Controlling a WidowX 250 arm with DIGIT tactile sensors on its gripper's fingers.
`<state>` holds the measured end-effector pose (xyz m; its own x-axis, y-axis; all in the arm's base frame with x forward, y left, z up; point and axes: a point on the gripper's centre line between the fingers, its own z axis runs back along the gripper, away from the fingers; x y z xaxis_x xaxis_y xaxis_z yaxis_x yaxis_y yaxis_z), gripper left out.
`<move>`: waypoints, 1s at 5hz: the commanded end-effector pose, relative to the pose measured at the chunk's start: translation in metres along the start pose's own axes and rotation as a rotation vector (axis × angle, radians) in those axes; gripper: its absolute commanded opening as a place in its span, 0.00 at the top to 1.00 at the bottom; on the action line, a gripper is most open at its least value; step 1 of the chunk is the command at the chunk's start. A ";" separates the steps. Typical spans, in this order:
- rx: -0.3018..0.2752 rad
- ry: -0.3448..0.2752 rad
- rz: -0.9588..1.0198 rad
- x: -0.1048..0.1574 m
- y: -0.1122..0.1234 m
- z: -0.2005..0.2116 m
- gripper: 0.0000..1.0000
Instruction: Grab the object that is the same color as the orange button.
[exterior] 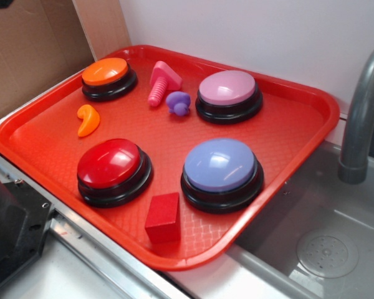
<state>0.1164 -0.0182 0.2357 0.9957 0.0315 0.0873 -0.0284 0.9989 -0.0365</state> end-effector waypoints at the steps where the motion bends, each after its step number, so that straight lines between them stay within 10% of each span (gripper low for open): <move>1: 0.000 0.000 0.000 0.000 0.000 0.000 0.00; 5: 0.010 -0.118 0.338 0.017 0.048 -0.044 0.00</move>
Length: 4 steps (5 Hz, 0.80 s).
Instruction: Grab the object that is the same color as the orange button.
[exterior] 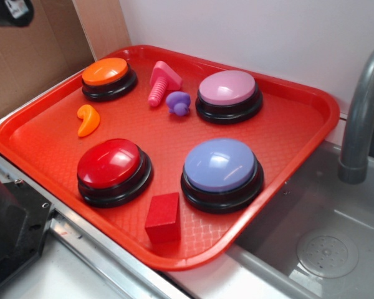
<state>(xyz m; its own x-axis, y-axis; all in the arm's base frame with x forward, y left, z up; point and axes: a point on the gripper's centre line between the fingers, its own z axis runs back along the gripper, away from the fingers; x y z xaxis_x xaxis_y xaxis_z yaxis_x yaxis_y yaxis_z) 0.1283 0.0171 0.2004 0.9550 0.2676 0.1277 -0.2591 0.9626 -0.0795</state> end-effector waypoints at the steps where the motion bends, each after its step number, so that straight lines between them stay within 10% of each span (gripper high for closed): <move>1: 0.031 -0.074 0.191 0.016 0.022 -0.031 0.00; 4: 0.110 -0.045 0.383 0.040 0.051 -0.106 0.00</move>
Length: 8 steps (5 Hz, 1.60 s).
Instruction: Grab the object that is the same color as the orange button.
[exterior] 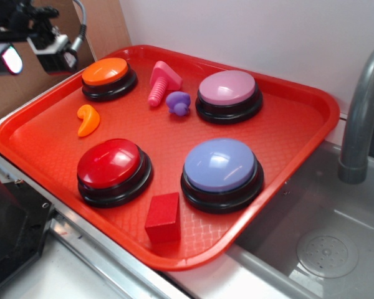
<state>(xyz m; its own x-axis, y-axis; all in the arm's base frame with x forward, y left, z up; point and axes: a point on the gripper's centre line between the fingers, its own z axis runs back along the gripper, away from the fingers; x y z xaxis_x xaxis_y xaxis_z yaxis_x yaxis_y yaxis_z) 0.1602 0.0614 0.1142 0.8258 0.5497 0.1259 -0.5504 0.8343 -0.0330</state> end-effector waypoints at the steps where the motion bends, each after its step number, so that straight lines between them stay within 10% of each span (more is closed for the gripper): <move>1: 0.049 -0.041 0.112 0.018 0.006 -0.045 0.00; 5: -0.028 -0.068 0.202 0.031 0.004 -0.103 0.12; 6: -0.028 -0.052 0.215 0.029 0.005 -0.108 1.00; 8: -0.046 -0.046 0.218 0.029 0.005 -0.109 1.00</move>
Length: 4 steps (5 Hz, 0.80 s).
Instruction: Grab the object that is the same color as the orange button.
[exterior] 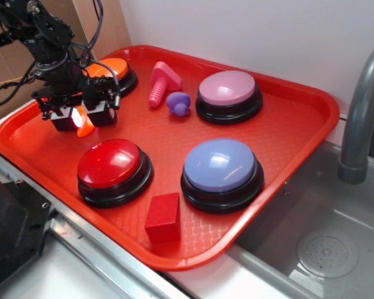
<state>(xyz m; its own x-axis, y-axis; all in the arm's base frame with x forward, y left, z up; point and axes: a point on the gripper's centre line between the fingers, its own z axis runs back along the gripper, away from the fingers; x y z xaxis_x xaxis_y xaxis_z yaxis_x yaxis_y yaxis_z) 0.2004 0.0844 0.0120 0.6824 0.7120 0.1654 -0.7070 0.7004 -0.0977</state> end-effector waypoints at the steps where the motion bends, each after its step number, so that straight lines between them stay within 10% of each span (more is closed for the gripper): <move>1: -0.014 0.017 0.012 -0.002 0.006 0.001 1.00; 4: -0.010 0.000 -0.200 0.013 -0.025 0.096 1.00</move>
<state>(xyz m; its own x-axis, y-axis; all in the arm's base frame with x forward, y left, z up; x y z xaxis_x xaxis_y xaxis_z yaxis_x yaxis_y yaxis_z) 0.2030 0.0680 0.0949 0.8098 0.5734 0.1246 -0.5706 0.8190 -0.0608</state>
